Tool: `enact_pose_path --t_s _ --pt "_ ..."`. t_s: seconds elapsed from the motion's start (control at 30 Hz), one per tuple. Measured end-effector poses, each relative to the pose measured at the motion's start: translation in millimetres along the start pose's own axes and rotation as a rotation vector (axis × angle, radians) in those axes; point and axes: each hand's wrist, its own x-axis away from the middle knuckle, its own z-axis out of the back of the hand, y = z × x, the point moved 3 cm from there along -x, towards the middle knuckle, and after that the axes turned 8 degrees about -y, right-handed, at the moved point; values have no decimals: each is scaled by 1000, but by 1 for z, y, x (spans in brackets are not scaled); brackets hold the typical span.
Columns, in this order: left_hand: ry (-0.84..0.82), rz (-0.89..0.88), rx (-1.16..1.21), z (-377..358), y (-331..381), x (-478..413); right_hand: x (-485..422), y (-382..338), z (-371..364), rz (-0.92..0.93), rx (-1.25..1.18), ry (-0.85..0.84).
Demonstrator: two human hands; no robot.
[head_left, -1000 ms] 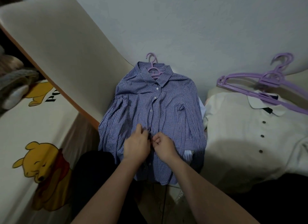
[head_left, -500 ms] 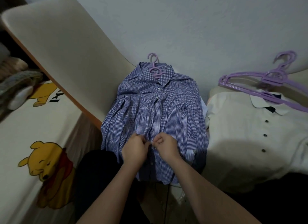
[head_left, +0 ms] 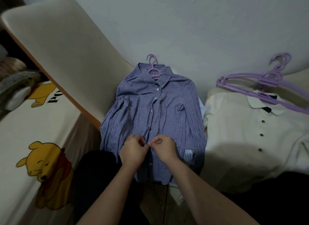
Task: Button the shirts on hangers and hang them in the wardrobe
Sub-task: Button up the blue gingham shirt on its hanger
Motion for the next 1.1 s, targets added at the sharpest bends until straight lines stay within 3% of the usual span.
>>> enact_pose_path --t_s 1.1 --pt "-2 123 403 -15 -11 0 -6 -3 -4 -75 36 -5"
